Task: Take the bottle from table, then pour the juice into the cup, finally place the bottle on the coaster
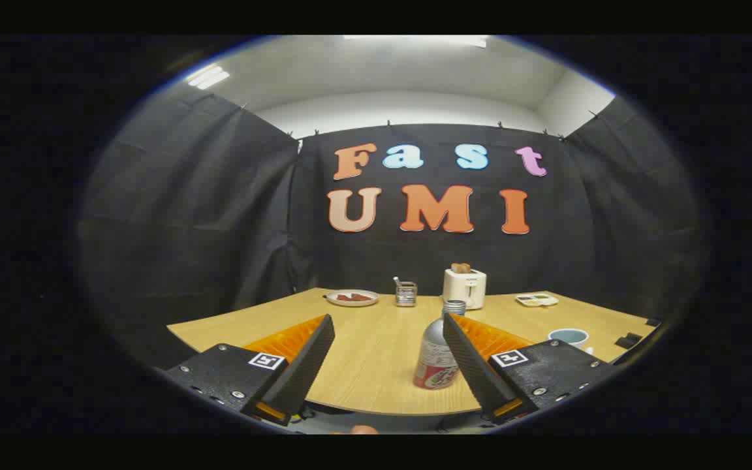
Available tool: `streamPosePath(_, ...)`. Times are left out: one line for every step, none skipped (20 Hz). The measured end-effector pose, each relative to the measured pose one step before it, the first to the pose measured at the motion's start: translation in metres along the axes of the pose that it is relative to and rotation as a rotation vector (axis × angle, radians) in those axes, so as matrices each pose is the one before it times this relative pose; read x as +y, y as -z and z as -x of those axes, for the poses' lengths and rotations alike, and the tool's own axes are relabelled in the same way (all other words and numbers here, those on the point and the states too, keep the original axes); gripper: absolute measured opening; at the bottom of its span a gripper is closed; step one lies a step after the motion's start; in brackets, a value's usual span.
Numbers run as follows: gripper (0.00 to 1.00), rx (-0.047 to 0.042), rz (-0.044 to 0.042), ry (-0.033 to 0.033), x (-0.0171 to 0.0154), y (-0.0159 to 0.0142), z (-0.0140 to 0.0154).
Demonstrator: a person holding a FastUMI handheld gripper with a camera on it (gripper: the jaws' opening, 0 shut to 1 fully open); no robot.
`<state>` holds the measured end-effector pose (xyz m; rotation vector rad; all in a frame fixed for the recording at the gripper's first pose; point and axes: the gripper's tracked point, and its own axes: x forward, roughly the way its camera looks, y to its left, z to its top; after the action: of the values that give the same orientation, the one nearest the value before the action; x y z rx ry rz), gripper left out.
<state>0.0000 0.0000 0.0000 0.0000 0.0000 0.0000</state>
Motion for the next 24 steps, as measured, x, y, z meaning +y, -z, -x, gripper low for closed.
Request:
streamPosePath(0.99, 0.00304, -0.00413, 0.00738, -0.00350, 0.00077, 0.00117)
streamPosePath(0.99, 0.00551, -0.00202, 0.00666, -0.00112, 0.00233, 0.00074)
streamPosePath(0.99, 0.00543, -0.00522, 0.00191, 0.00007, 0.00204, -0.00054)
streamPosePath(0.99, 0.00535, -0.00469, 0.00051, 0.00146, 0.00255, 0.00030)
streamPosePath(0.99, 0.00363, -0.00060, 0.00495, -0.00075, 0.00023, -0.00029)
streamPosePath(0.99, 0.00076, 0.00164, 0.00451, -0.00120, 0.00040, -0.00084)
streamPosePath(0.99, -0.00283, 0.00058, 0.00181, -0.00080, -0.00043, 0.00119)
streamPosePath(0.99, -0.00136, -0.00121, 0.00300, 0.00025, 0.00013, 0.00075)
streamPosePath(0.99, 0.00361, -0.00517, 0.00624, -0.00130, 0.00037, -0.00010)
streamPosePath(0.99, 0.00033, -0.00811, 0.00240, 0.00030, -0.00006, -0.00232)
streamPosePath(0.99, -0.00521, -0.00562, -0.00168, 0.00236, -0.00162, 0.00088)
streamPosePath(0.99, -0.00256, 0.00017, -0.00395, 0.00241, -0.00082, -0.00064)
streamPosePath(0.99, 0.00305, 0.00611, 0.00105, 0.00000, 0.00060, -0.00024)
streamPosePath(0.99, 0.00526, 0.00894, 0.01010, -0.00339, 0.00215, -0.00040)
streamPosePath(0.99, 0.00591, 0.00894, 0.01210, -0.00370, 0.00116, -0.00004)
streamPosePath(0.99, 0.00394, 0.00690, 0.00982, -0.00300, 0.00147, -0.00045)
streamPosePath(0.99, 0.00267, 0.00808, 0.01231, -0.00313, 0.00099, 0.00092)
streamPosePath(0.99, 0.00145, 0.01576, 0.02162, -0.00605, 0.00070, 0.00039)
streamPosePath(0.99, 0.00343, 0.02046, 0.02428, -0.00686, 0.00036, -0.00049)
streamPosePath(0.99, 0.00836, 0.01356, 0.01246, -0.00321, 0.00361, -0.00048)
streamPosePath(0.99, 0.00173, 0.00121, -0.00207, 0.00057, 0.00042, -0.00021)
streamPosePath(0.99, -0.00058, -0.00229, -0.00038, -0.00061, -0.00144, -0.00014)
streamPosePath(0.99, 0.00179, -0.00535, 0.00352, -0.00227, -0.00012, -0.00078)
streamPosePath(0.99, 0.00698, -0.00558, 0.00642, -0.00408, 0.00270, -0.00040)
